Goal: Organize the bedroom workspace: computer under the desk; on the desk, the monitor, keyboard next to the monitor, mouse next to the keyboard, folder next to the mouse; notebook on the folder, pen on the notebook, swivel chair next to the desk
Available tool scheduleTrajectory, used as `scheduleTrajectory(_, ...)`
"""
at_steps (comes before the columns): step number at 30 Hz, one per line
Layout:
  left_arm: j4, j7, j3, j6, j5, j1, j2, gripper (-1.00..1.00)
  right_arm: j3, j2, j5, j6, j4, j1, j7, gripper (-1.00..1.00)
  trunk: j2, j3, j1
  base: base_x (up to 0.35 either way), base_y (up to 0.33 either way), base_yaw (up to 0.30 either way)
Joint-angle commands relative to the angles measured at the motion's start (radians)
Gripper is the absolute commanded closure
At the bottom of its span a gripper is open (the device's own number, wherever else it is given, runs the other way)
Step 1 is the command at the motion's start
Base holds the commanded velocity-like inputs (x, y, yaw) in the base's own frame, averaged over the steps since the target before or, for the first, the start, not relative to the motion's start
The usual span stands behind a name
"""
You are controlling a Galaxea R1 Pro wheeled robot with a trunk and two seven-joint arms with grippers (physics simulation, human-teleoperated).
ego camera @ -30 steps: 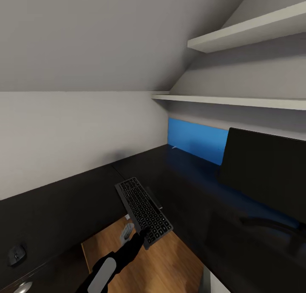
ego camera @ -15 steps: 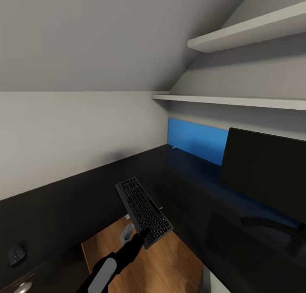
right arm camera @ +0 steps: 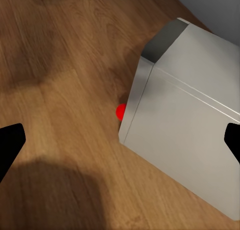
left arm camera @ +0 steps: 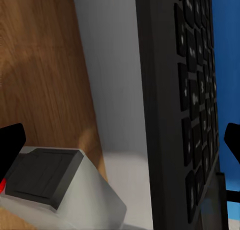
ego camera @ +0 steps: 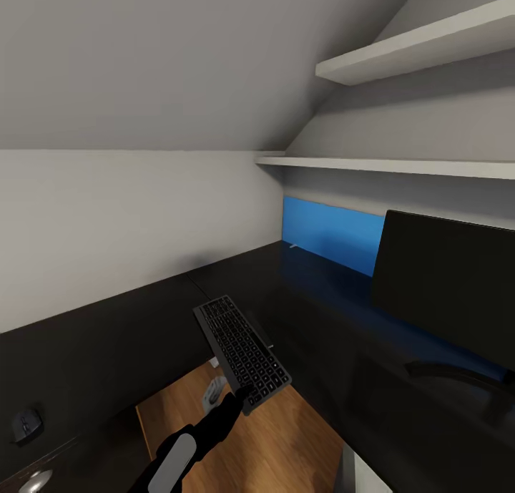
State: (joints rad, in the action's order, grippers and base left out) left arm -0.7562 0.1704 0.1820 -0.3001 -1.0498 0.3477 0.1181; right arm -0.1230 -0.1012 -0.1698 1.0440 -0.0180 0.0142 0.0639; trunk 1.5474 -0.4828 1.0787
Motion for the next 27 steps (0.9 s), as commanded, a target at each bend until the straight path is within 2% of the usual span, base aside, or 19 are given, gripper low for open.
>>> scheduleTrajectory(1, 0.0, 0.002, 0.0, -0.004, -0.007, 0.0, 0.0, -1.0, -0.006, 0.0, -0.003, 0.003, -0.002, 0.001, 0.007, -1.0, 0.001, -0.001, 0.0, 0.0, 0.0, 0.0)
scheduleTrajectory(27, 0.0, 0.009, 0.007, -0.002, -0.005, 0.001, 0.0, -1.0, -0.006, 0.0, -0.003, 0.003, -0.002, 0.001, 0.007, -1.0, 0.001, -0.001, 0.0, 0.006, -0.022, 0.0)
